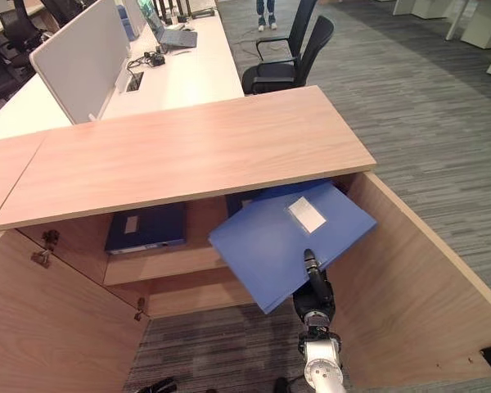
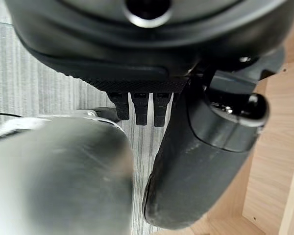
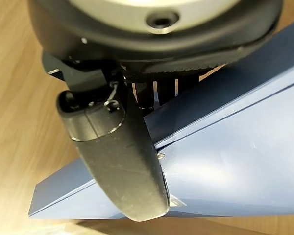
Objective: Put the empty folder in the office cabinet
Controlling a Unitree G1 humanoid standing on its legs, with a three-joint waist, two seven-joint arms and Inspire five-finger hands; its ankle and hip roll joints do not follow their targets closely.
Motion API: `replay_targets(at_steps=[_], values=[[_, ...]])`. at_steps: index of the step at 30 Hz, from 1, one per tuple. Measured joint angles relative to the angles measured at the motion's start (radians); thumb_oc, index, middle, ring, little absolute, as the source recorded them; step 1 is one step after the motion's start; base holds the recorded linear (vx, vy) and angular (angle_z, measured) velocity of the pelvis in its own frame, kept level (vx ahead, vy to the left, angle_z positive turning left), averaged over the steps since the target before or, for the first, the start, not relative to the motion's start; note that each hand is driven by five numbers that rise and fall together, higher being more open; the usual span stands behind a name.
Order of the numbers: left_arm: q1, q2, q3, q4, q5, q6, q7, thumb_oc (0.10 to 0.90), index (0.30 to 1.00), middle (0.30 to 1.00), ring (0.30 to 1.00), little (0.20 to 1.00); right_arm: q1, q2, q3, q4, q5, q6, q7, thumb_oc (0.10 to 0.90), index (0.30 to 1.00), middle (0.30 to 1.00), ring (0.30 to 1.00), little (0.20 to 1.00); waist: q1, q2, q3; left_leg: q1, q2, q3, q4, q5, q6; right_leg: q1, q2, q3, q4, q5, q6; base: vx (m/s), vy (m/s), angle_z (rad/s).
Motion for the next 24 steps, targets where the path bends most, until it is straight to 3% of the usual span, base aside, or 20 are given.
replay_targets(at_steps=[11, 13, 15, 18, 19, 21, 24], values=[[0.008, -0.011, 0.007, 0.007, 0.036, -0.009, 0.005, 0.800, 0.900, 0.900, 0.900, 0.900, 0.007, 0.001, -0.013, 0.000, 0.001, 0.012, 0.002, 0.400, 0.300, 0.300, 0.300, 0.300, -0.004, 0.016, 0.003, 0.021, 0.023, -0.002, -0.012, 0.000, -0.015, 0.015, 0.028, 0.001, 0.000, -0.007, -0.011, 0.01, -0.008, -0.01], [0.007, -0.011, 0.012, 0.004, 0.034, -0.011, 0.008, 0.800, 0.900, 0.900, 0.900, 0.900, 0.006, 0.000, -0.009, 0.001, 0.007, 0.018, 0.002, 0.400, 0.300, 0.300, 0.300, 0.300, 0.001, 0.014, 0.005, 0.005, 0.021, -0.004, 0.017, 0.002, -0.017, 0.014, 0.024, -0.001, 0.001, -0.009, -0.014, -0.12, 0.034, 0.10], [-0.019, -0.014, 0.029, 0.005, 0.031, -0.018, 0.031, 0.800, 0.900, 0.900, 0.900, 0.900, -0.014, 0.001, -0.004, 0.002, 0.015, 0.015, 0.003, 0.400, 0.300, 0.300, 0.300, 0.300, 0.005, -0.004, 0.027, -0.076, 0.005, -0.020, 0.125, 0.012, -0.031, -0.001, -0.004, -0.015, 0.000, -0.012, -0.021, -0.09, 0.055, 0.27], [-0.052, -0.022, 0.034, 0.052, 0.031, -0.018, 0.062, 0.800, 0.900, 0.900, 0.900, 0.900, -0.050, -0.002, 0.005, 0.011, 0.017, 0.002, -0.003, 0.400, 0.300, 0.300, 0.300, 0.300, 0.010, 0.007, 0.053, -0.119, -0.003, -0.042, 0.174, 0.029, -0.044, -0.005, -0.012, -0.030, -0.001, -0.011, -0.034, -0.01, 0.063, 0.27], [-0.072, -0.023, 0.063, 0.079, 0.025, -0.023, 0.068, 0.800, 0.900, 0.900, 0.900, 0.900, -0.077, 0.003, 0.006, 0.013, 0.018, -0.013, -0.006, 0.400, 0.300, 0.300, 0.300, 0.300, 0.013, -0.017, 0.078, -0.178, -0.014, -0.056, 0.242, 0.019, -0.065, -0.010, -0.029, -0.023, -0.007, -0.008, -0.050, 0.03, 0.044, 0.21], [-0.083, -0.030, 0.076, 0.081, 0.026, -0.039, 0.070, 0.800, 0.900, 0.900, 0.900, 0.900, -0.110, -0.004, 0.007, 0.016, 0.018, -0.023, -0.011, 0.400, 0.300, 0.300, 0.300, 0.300, 0.038, -0.023, 0.084, -0.185, -0.036, -0.053, 0.162, 0.008, -0.069, -0.035, -0.048, -0.013, 0.011, -0.008, -0.051, 0.07, 0.079, -0.04], [-0.096, -0.056, 0.108, 0.132, 0.031, -0.039, 0.115, 0.800, 0.900, 0.900, 0.900, 0.900, -0.157, 0.006, 0.016, 0.027, 0.025, -0.035, -0.013, 0.400, 0.300, 0.300, 0.300, 0.300, 0.053, 0.002, 0.086, -0.135, -0.039, -0.047, 0.014, -0.002, -0.048, -0.064, -0.025, 0.026, 0.023, -0.006, -0.045, 0.11, 0.145, -0.43]])
